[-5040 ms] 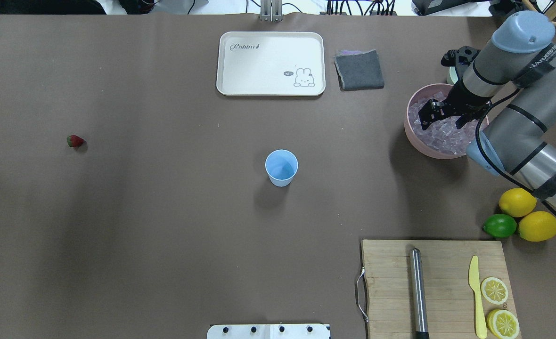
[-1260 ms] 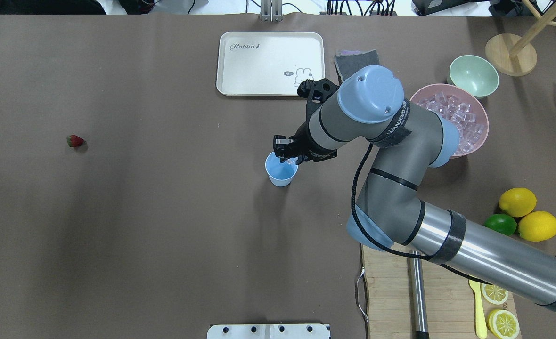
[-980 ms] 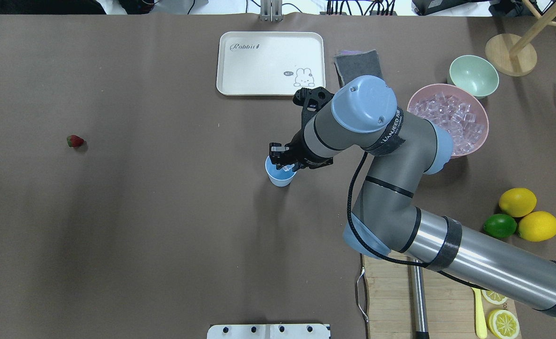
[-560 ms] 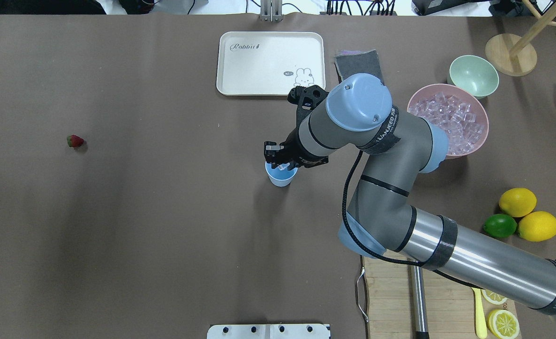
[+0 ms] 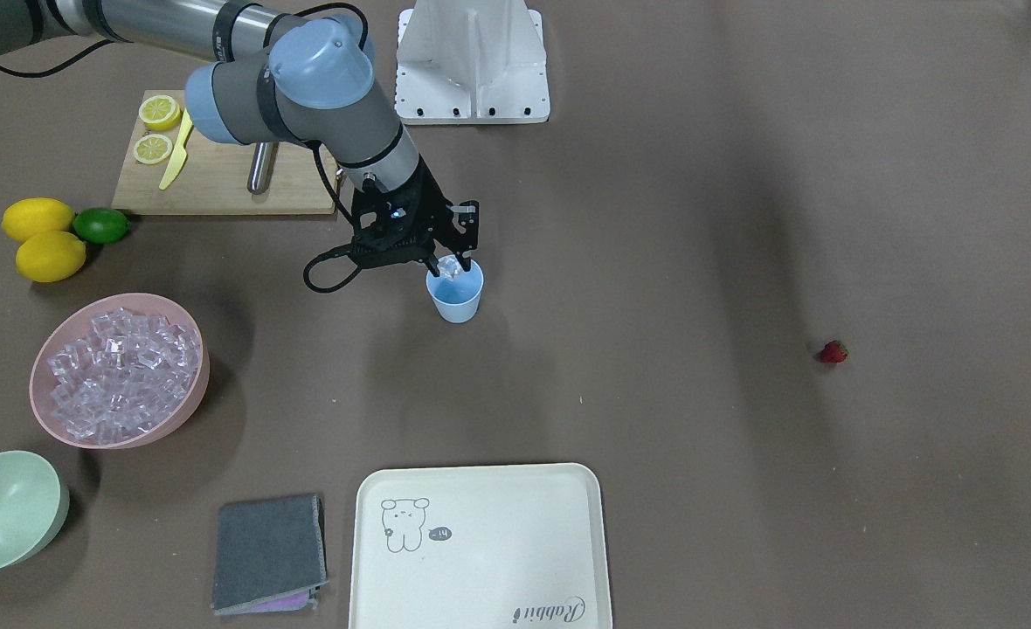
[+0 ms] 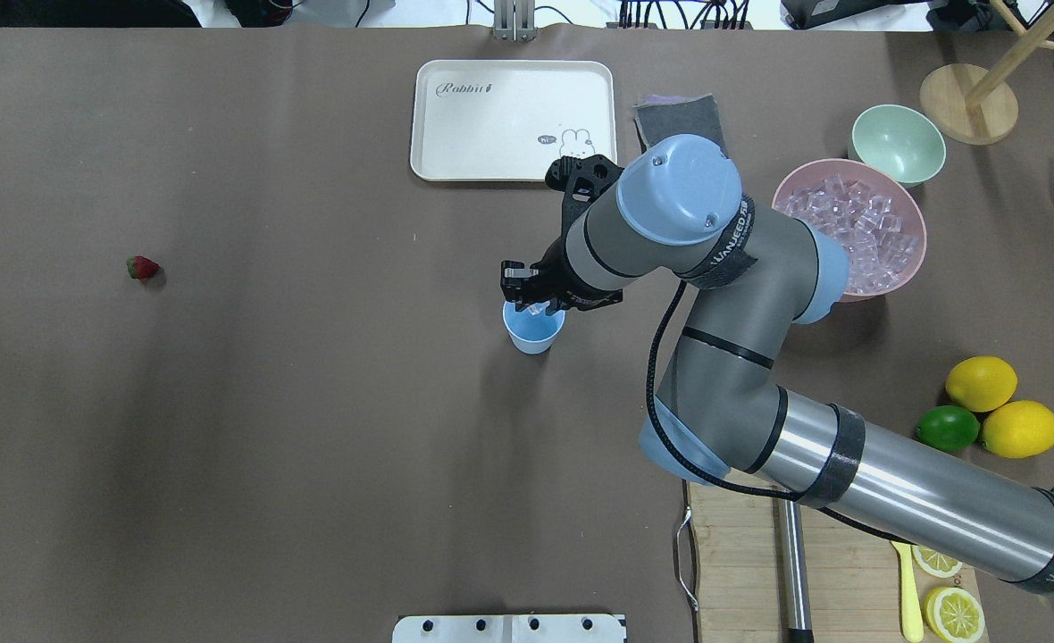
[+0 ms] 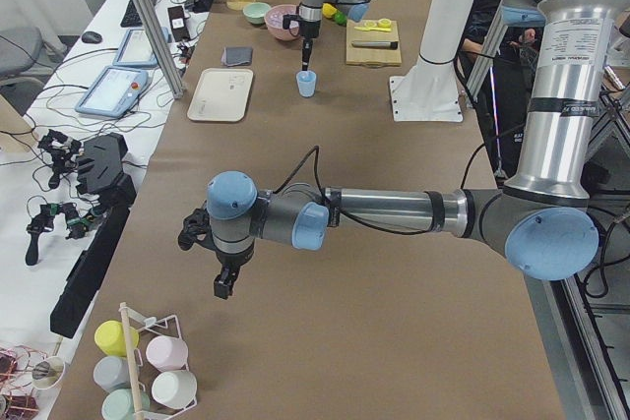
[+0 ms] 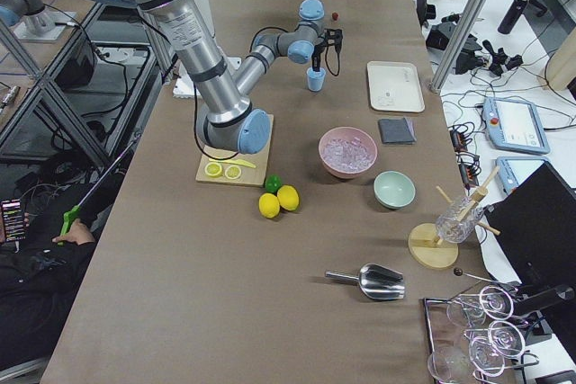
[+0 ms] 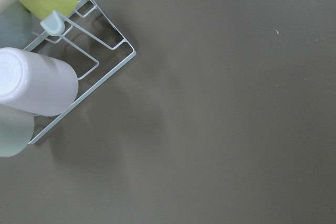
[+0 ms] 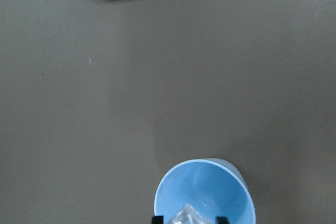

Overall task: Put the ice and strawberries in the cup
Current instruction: 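Open the right gripper to drop the ice into the blue cup, then move the right gripper back over the pink ice bowl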

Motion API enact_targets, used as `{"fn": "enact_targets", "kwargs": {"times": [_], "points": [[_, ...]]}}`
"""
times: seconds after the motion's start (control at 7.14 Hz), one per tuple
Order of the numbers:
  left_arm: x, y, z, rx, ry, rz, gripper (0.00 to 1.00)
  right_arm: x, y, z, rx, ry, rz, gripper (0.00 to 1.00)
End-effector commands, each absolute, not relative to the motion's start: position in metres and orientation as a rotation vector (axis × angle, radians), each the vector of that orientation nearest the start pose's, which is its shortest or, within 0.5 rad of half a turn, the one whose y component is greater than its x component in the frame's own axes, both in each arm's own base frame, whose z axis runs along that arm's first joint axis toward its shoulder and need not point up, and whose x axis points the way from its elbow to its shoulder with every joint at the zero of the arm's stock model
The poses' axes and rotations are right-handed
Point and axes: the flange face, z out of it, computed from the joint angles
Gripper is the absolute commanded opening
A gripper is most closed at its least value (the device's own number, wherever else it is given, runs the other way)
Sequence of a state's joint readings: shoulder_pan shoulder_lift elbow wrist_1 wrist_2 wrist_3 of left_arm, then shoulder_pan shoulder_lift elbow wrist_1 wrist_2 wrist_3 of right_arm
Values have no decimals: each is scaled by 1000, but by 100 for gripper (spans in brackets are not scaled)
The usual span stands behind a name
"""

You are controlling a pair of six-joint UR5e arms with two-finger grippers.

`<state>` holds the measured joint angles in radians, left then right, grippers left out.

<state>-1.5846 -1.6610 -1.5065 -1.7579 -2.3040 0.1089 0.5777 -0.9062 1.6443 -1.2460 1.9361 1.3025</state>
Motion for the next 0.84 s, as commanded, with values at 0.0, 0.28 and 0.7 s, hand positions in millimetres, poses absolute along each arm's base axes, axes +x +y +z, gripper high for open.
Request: {"fn": "enact_targets", "kwargs": {"times": [0.0, 0.28, 0.7], "points": [[-74, -542, 628, 247, 717, 168, 98, -517, -455, 192, 133, -1090, 91, 99], [-74, -542, 626, 251, 719, 170, 98, -499, -470, 192, 148, -1085, 103, 99], [-74, -542, 623, 256, 717, 171, 98, -415, -533, 243, 162, -1040, 36, 100]]}}
